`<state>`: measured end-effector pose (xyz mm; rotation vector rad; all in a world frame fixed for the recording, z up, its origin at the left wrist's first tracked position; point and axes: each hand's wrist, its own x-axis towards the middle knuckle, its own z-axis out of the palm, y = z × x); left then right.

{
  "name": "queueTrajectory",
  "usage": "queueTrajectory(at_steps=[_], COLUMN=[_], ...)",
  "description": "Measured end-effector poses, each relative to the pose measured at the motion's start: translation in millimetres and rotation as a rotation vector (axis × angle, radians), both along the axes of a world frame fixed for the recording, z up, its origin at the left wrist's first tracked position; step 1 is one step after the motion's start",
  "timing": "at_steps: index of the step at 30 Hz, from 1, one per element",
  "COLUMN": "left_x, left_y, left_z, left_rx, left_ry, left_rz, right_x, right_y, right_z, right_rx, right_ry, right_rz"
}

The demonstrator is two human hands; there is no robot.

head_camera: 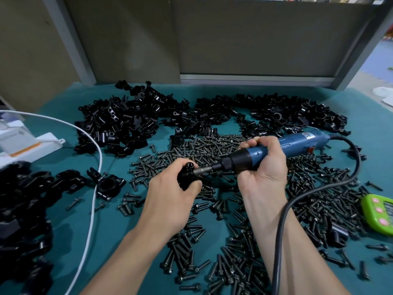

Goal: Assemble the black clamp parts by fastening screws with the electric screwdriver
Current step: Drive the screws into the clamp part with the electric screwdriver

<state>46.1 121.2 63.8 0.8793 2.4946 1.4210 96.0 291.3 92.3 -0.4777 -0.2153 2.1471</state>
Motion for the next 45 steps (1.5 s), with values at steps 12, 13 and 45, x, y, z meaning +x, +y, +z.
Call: queueTrajectory(at_steps=[12,13,45], left_x=[2,2,-9], left_y=[3,3,-3], left_z=[0,0,8], left_rx=[-0.025,-0.027,-0.195], left_ry=[-0.121,-0.125,-0.149], left_rz=[-0.028,-0.031,-0.208], right_x=[-1,-1,15], right_y=[6,6,19], right_z=[7,7,8], right_rx=[0.167,0.18,-0.014], right_ry=[0.052,0.053,-0.039], right_rz=[0.023,0.026,0.165])
